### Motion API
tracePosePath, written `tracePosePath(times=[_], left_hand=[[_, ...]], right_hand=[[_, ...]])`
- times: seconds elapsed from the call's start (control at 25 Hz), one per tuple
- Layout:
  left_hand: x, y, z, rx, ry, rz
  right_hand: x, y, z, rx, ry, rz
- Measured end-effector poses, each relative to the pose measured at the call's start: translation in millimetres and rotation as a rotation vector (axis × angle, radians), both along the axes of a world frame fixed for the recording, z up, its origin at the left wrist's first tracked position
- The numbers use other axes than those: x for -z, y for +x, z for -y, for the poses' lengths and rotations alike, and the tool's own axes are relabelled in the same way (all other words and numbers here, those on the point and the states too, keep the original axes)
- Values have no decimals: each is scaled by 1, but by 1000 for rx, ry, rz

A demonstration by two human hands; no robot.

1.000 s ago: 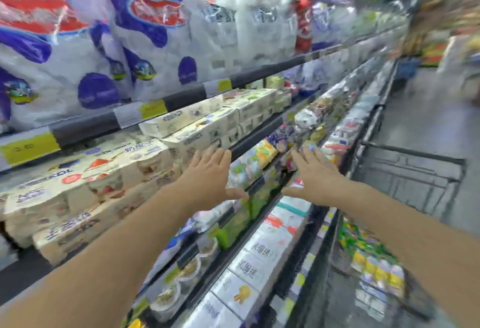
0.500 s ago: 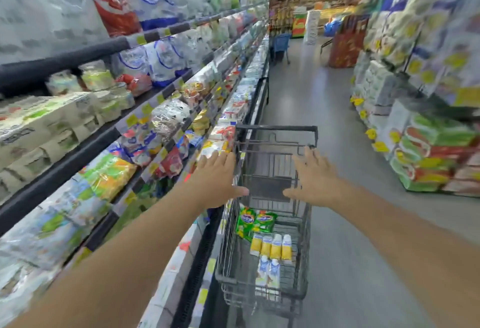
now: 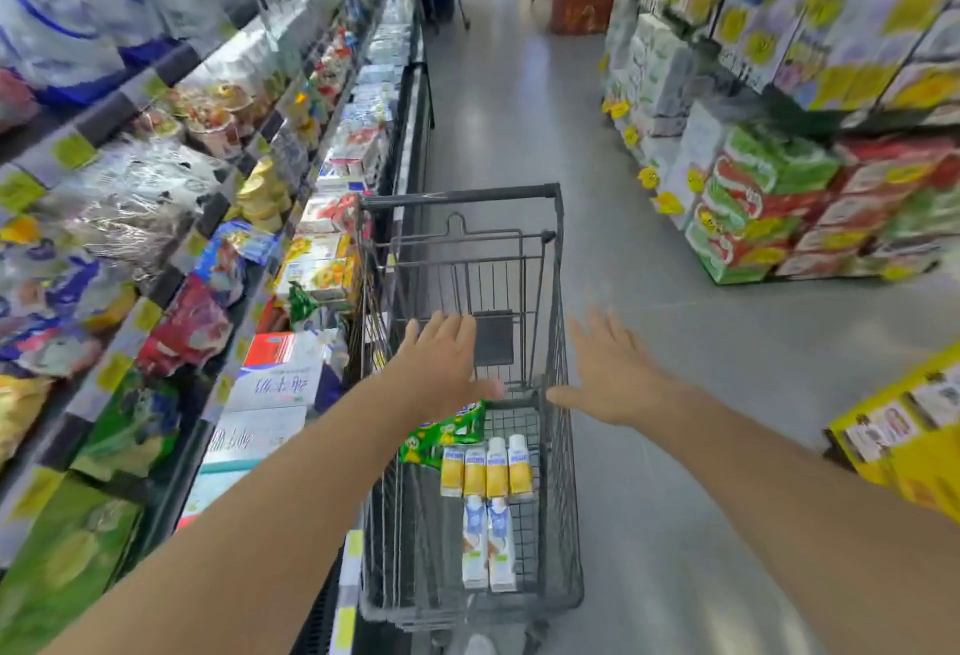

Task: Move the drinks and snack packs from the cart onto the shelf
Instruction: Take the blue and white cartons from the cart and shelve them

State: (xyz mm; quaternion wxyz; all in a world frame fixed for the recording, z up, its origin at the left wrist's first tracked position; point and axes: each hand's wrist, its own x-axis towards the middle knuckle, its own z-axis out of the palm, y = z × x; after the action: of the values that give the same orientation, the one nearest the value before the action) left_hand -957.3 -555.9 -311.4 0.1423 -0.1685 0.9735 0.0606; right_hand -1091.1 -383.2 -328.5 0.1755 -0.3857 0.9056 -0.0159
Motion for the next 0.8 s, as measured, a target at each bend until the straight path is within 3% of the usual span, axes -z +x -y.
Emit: tracePosePath(times=[0.2, 0.52, 0.64, 0.8], left_hand=[[105, -21, 45, -59, 150, 120], [323, -18, 44, -486, 664, 348], [396, -13, 33, -616, 784, 377], [454, 1, 15, -782, 840, 357]], right_hand=[[91, -2, 50, 60, 67, 129], [314, 8, 85, 272, 174, 526], [386, 14, 83, 381, 182, 658], [435, 33, 76, 559, 227, 753]])
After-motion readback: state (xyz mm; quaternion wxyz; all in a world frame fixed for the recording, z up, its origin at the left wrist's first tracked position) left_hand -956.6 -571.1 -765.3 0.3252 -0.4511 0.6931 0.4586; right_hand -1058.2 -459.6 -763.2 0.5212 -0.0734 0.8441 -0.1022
